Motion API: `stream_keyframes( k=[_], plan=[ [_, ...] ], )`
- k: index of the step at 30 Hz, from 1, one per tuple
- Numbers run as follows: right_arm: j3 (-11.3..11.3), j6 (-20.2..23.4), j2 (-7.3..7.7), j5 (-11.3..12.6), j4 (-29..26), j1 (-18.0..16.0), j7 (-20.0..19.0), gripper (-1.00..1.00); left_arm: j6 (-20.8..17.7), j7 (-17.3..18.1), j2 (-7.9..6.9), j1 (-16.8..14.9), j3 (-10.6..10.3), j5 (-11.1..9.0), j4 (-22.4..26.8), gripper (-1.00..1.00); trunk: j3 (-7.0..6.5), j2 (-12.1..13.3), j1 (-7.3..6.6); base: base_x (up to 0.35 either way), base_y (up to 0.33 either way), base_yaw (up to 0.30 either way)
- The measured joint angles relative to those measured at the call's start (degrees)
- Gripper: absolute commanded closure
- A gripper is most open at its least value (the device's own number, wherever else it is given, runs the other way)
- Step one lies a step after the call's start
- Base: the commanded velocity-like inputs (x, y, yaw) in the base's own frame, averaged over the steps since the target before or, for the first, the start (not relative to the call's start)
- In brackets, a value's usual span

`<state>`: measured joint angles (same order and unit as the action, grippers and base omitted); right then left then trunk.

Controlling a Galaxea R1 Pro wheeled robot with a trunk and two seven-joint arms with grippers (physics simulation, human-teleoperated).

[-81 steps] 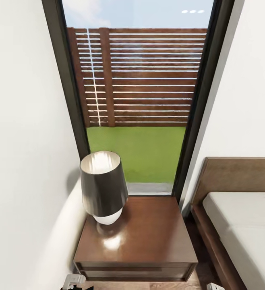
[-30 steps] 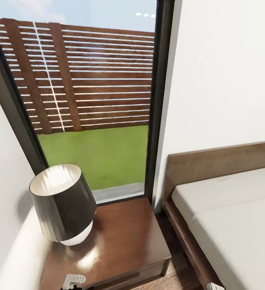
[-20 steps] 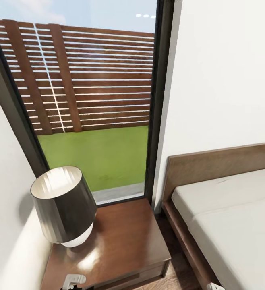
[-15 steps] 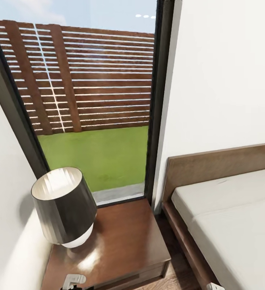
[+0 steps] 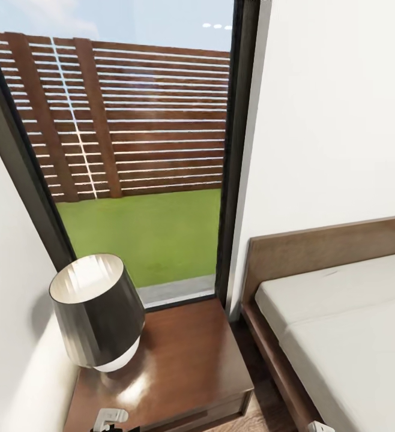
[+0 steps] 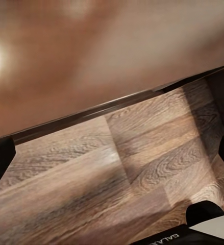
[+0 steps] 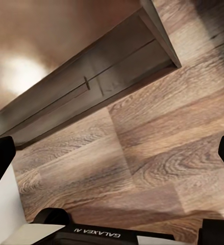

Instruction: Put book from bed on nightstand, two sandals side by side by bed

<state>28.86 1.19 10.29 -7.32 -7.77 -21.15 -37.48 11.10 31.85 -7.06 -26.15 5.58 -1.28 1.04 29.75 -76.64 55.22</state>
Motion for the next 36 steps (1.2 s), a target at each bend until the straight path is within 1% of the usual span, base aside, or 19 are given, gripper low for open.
stream_keyframes(
  k=[15,23,36],
  plan=[
    [-0.01,0.0,0.0,-0.04,0.0,0.0,0.02,-1.0,-0.02,0.0,0.04,0.0,0.0,0.0,0.0,-1.0,-2.69,6.02,-3.3,0.0,0.0,0.0],
    [0.0,0.0,0.0,-0.01,0.0,0.0,0.02,-1.0,-0.01,-0.04,0.77,0.0,-0.01,0.0,0.0,-1.0,-4.13,9.23,-5.05,0.0,0.0,0.0],
    [0.0,0.0,0.0,0.0,-0.01,0.0,0.0,-1.0,-0.02,-0.09,0.87,0.01,-0.01,0.0,0.0,-1.0,-6.47,14.45,-7.91,0.0,0.0,0.0]
  ],
)
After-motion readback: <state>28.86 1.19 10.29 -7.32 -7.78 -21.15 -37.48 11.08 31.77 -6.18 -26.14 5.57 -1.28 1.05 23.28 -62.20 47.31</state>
